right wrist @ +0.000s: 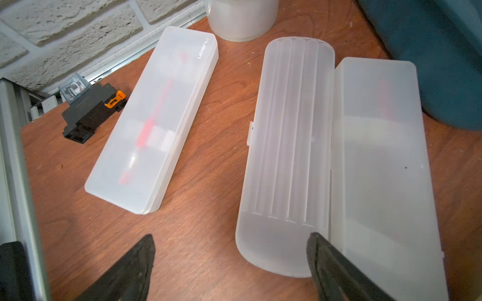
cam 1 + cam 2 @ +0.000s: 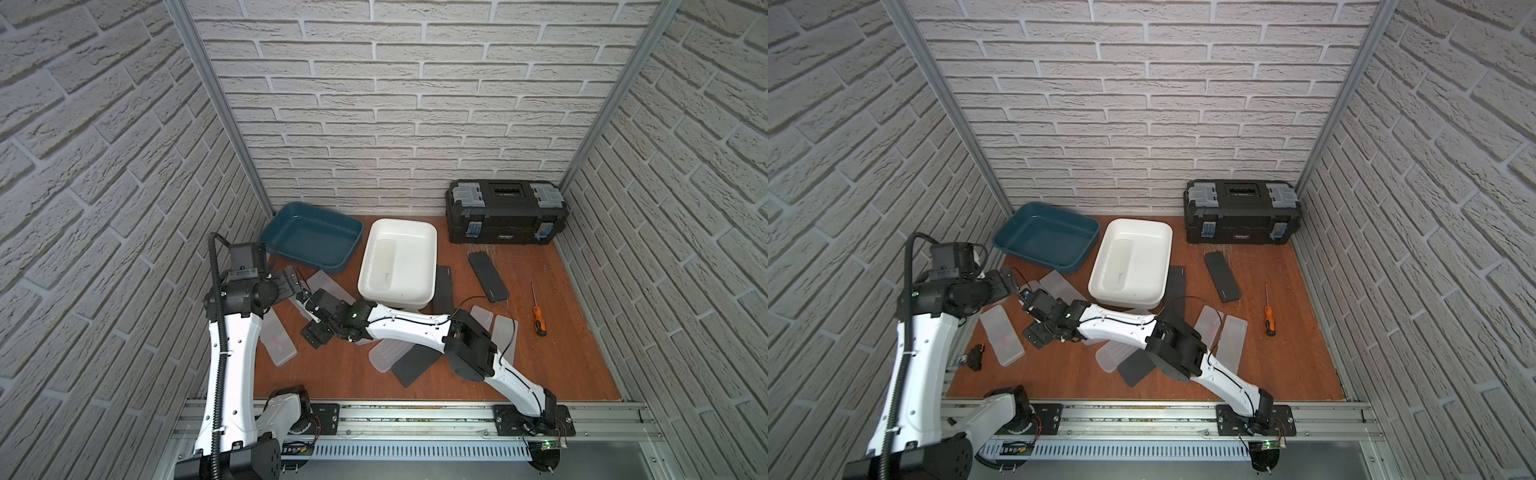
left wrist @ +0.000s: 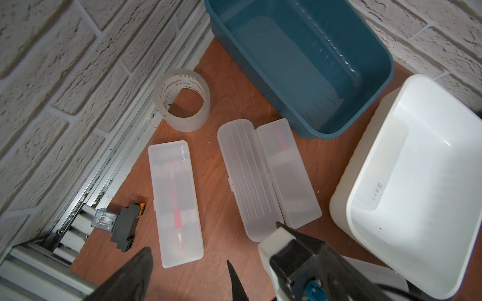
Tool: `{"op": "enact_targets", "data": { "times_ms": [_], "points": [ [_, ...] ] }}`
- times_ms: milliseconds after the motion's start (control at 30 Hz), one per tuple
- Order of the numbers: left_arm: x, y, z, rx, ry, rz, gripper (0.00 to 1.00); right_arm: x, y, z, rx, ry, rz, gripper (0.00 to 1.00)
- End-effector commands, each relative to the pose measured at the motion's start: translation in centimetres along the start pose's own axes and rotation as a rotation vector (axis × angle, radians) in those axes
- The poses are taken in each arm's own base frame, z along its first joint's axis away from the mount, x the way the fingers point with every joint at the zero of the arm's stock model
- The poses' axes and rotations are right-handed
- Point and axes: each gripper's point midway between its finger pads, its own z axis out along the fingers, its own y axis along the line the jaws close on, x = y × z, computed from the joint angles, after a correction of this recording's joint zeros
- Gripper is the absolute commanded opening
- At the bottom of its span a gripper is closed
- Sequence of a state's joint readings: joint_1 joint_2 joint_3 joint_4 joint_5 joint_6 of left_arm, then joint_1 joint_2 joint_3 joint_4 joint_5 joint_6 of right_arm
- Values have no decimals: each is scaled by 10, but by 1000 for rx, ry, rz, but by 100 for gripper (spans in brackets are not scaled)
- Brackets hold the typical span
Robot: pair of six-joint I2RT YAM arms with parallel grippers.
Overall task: Place the pencil cases by color into the storage box
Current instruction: Pick up the pencil case from the center of the board.
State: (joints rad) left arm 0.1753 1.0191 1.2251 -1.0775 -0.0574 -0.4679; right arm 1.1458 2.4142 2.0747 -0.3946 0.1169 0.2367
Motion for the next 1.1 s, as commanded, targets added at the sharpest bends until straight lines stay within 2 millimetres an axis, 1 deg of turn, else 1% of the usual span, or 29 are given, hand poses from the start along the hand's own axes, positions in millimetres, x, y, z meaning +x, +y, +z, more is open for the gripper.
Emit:
{"op": "enact_targets", "data": {
  "times_ms": [0, 100, 200, 300, 433, 733, 967, 1067],
  "points": [
    [1, 4, 6, -4, 16, -21, 98, -20, -4, -9, 36, -106, 20, 92],
    [-5, 7, 7, 7, 9, -51, 98, -19, -9, -6, 64, -118, 16, 92],
    [-12, 9, 4, 41, -7, -103, 98, -18, -13, -4, 87, -129, 20, 92],
    [-20, 4, 0, 90, -24, -157, 98, -20, -16, -1, 101, -146, 25, 92],
    [-30, -4, -9, 159, -63, -231, 98, -20, -19, 7, 116, -152, 45, 92],
    [-45, -10, -35, 207, -145, -290, 98, -23, -18, 21, 64, -144, 88, 92],
    [-55, 0, -51, 178, -219, -326, 98, -9, -19, 36, 71, -95, 106, 92],
    [-61, 2, -57, 176, -246, -343, 98, -4, -24, 42, 90, -82, 110, 92]
  ]
}}
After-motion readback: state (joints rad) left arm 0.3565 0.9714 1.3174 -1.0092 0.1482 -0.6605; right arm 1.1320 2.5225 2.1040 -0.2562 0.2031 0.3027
